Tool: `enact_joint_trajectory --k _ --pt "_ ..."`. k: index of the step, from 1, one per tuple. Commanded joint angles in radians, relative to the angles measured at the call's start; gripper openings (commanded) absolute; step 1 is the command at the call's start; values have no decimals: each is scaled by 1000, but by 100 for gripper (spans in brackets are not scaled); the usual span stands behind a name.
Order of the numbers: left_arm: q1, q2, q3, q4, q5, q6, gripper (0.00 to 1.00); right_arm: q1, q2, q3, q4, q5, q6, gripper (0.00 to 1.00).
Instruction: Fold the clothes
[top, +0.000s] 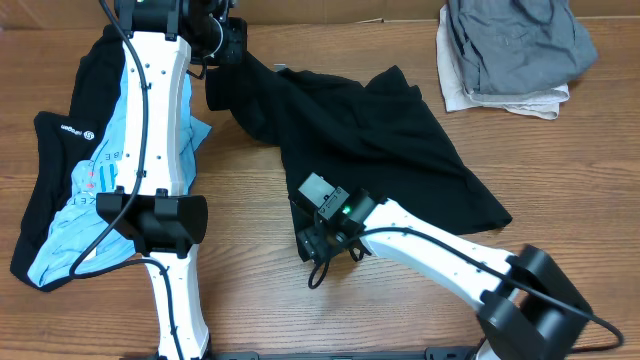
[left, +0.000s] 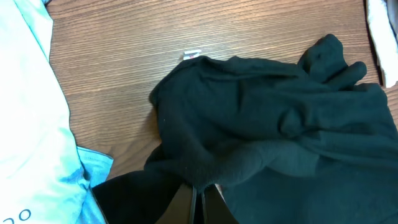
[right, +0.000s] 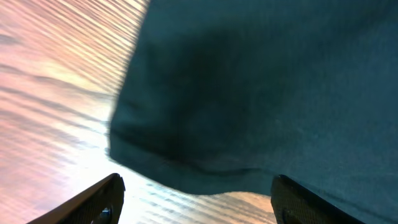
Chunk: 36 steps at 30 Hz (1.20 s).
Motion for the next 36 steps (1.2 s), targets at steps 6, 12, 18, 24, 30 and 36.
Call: enact_joint_trajectory --k 6,12,18,24,30,36 --pt "10 5 7 -26 -25 10 4 -65 61 -5 -24 -39 44 78" --pt "15 5 7 -84 -141 24 4 -142 68 -16 -38 -57 94 81" --pt "20 5 7 -135 -201 24 4 -245 77 -72 -34 -97 113 81" --pt "18 5 7 -168 -174 12 4 -332 77 -111 -38 -131 117 80" --pt "-5 9 7 -201 -93 12 4 -438 77 -154 -39 -137 117 80" --pt "-43 9 -28 -202 -93 11 4 -570 77 -162 -26 -137 110 81"
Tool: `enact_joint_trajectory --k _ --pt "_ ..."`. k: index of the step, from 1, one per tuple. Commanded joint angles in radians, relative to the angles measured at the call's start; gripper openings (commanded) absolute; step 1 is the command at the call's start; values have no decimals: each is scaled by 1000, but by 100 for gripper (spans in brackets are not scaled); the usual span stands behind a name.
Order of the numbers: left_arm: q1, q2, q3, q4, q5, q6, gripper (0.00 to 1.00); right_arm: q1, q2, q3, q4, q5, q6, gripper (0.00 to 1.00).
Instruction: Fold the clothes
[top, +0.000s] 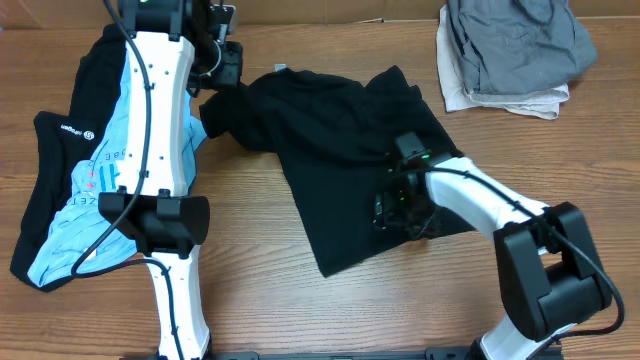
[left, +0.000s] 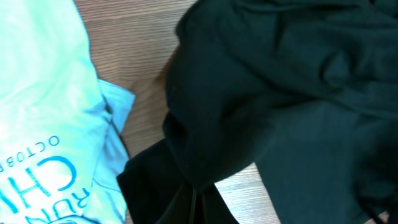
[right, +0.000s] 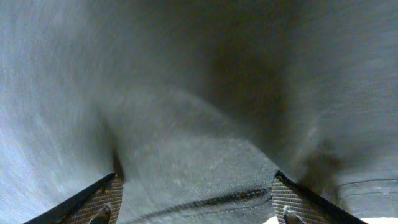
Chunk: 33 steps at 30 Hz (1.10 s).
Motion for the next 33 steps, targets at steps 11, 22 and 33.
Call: enact_joint_trajectory --k 11,22,33 --pt "-122 10 -244 121 47 -15 4 -373 23 -36 71 8 -179 81" --pt "-160 9 -317 231 52 -14 4 -365 -138 147 -175 -67 -216 81" --pt "-160 9 -319 243 52 -14 4 -81 -422 175 -245 -78 20 81"
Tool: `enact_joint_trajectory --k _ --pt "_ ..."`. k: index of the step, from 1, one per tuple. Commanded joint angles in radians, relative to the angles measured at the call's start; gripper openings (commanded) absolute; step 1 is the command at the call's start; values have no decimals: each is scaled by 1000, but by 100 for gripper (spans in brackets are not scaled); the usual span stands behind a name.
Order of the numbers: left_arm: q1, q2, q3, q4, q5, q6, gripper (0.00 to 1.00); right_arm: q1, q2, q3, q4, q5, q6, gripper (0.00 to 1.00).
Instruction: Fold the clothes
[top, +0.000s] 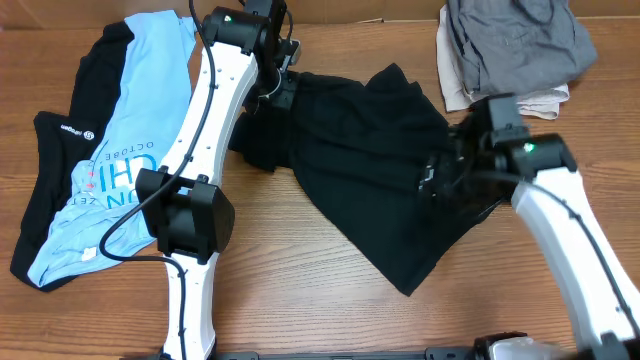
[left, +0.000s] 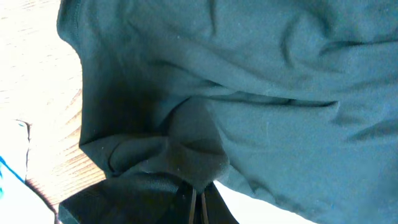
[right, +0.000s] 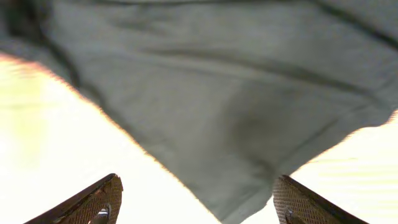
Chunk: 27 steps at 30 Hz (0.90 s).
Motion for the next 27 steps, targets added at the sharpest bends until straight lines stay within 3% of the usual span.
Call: enact_joint_trajectory --k 1,10,16,27 --pt "-1 6 -7 6 11 -7 4 128 -27 19 -8 31 112 81" --pt "-1 6 -7 5 11 -7 4 451 -19 -78 6 220 338 83" --pt "-1 6 -7 9 11 -7 4 505 -19 -209 103 212 366 83" --pt "-1 6 -7 17 11 -6 4 515 -15 -428 257 122 280 79"
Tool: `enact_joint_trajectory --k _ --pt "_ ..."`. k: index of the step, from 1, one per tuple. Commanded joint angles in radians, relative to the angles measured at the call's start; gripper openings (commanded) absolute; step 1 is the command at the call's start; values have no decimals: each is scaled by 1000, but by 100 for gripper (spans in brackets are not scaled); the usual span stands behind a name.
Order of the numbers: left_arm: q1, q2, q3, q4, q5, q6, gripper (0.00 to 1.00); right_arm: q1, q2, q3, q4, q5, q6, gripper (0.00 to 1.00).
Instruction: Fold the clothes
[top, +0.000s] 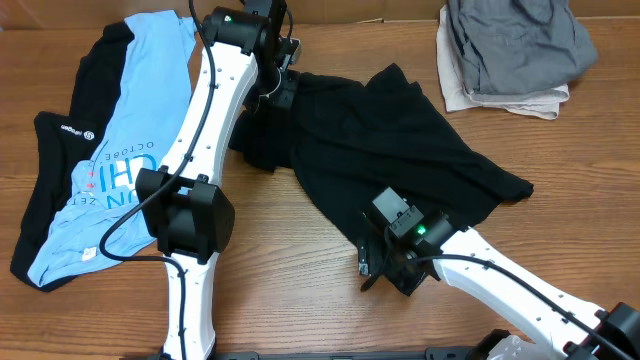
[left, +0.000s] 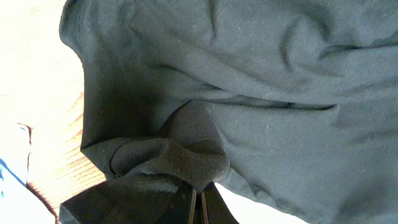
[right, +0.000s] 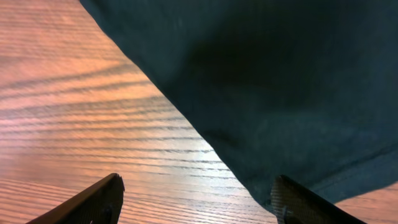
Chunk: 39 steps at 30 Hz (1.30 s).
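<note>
A black garment (top: 400, 150) lies spread across the middle of the table. My left gripper (top: 283, 85) is at its back left corner, shut on a bunched fold of the black cloth (left: 186, 158); the fingertips (left: 199, 202) are pinched together under the fold. My right gripper (top: 385, 265) is low at the garment's front corner, open wide, with nothing between its fingers. In the right wrist view the cloth's hemmed edge (right: 267, 93) runs diagonally over bare wood, just ahead of the right gripper (right: 196, 199).
A light blue T-shirt (top: 110, 160) lies on another black garment (top: 45, 190) at the left. A pile of folded grey clothes (top: 510, 50) sits at the back right. The white left arm (top: 205, 140) stretches from the front edge to the back.
My right gripper has moved from the garment's right side to its front corner, still open. The garment's right corner now lies flat, stretched out to the right. The left gripper has not moved.
First my left gripper held the black cloth at the back left beside the blue shirt, and my open right gripper was at the front corner. Then the right sat on the garment's middle. Later the left had shifted the cloth rightward, with the right at the right edge, now at the front.
</note>
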Motion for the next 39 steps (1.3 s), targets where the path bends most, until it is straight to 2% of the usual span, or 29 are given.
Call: enact_joint_trajectory --k 1,4,9,21,36,39 --pt "-1 6 -7 5 11 -6 4 5 6 -39 5 -29 -21 79" --pt "-1 6 -7 8 11 -6 4 5 17 -76 18 -27 -14 79" --pt "-1 6 -7 11 11 -6 4 3 53 -116 23 2 85 78" --pt "-1 6 -7 16 11 -6 4 3 84 -120 40 2 195 79" --pt "-1 6 -7 18 11 -6 4 3 84 -122 -24 46 395 79" --pt "-1 6 -7 18 11 -6 4 3 84 -138 11 47 401 75"
